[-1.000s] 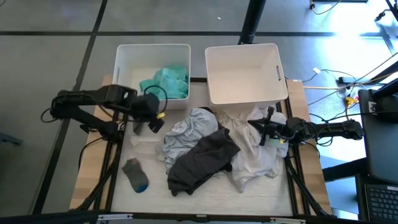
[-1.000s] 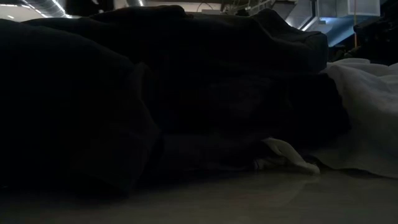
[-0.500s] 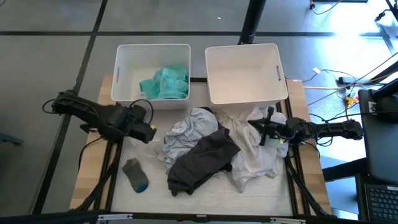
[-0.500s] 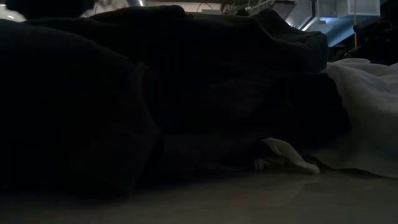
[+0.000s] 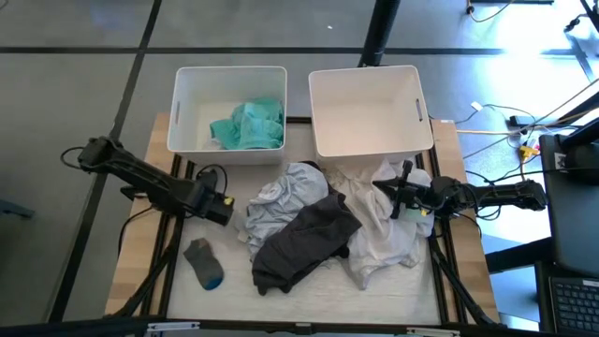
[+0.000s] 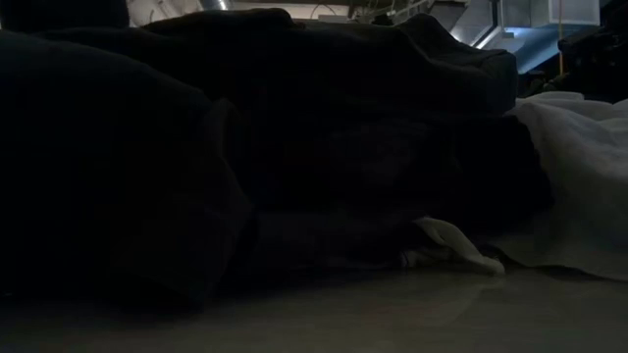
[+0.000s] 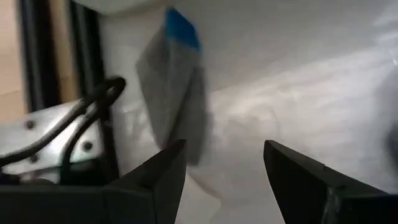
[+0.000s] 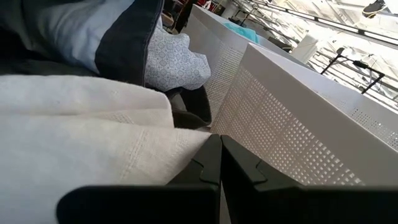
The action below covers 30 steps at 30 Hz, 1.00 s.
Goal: Sort clothes
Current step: Put the gray sock into the left white laundry bin
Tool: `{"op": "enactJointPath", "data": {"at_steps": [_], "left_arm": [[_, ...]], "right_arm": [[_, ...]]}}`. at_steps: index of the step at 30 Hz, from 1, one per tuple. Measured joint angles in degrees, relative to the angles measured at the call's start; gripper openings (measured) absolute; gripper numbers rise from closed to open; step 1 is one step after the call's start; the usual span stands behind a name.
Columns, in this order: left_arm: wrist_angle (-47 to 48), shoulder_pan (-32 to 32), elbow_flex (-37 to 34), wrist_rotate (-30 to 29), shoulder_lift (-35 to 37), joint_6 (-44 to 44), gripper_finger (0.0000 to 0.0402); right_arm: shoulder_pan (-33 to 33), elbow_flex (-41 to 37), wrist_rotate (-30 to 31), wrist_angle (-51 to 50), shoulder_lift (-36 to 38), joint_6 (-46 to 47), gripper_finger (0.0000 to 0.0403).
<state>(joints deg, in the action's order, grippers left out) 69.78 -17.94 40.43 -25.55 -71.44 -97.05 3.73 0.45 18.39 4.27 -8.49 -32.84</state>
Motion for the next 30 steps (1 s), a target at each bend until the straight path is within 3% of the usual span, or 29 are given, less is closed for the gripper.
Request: {"op": "enactJointPath", "data": {"at_steps": [4,9,26,30], "left_arm": [[0.8,0.28,0.12,-4.82,-1.33,0.0,0.0202],[-0.67,2.57,-0.43,-4.87,-3.05,3.71,0.0202],[-5.71,13.01,-0.7,3.59,-18.11,24.26,0.0201],[-7.86,14.11,-0.59,3.44,-19.51,28.93,0.0171]], "right_arm": [[0.02,0.01,0.0,-0.04,-0.02,-0.02,0.001],[0.0,0.0,0.0,-0.06,-0.04,-0.04,0.001],[0.01,0.0,0.0,-0.15,-0.07,-0.07,0.001],[0.0,0.0,0.0,-0.17,-0.07,-0.07,0.001]]}}
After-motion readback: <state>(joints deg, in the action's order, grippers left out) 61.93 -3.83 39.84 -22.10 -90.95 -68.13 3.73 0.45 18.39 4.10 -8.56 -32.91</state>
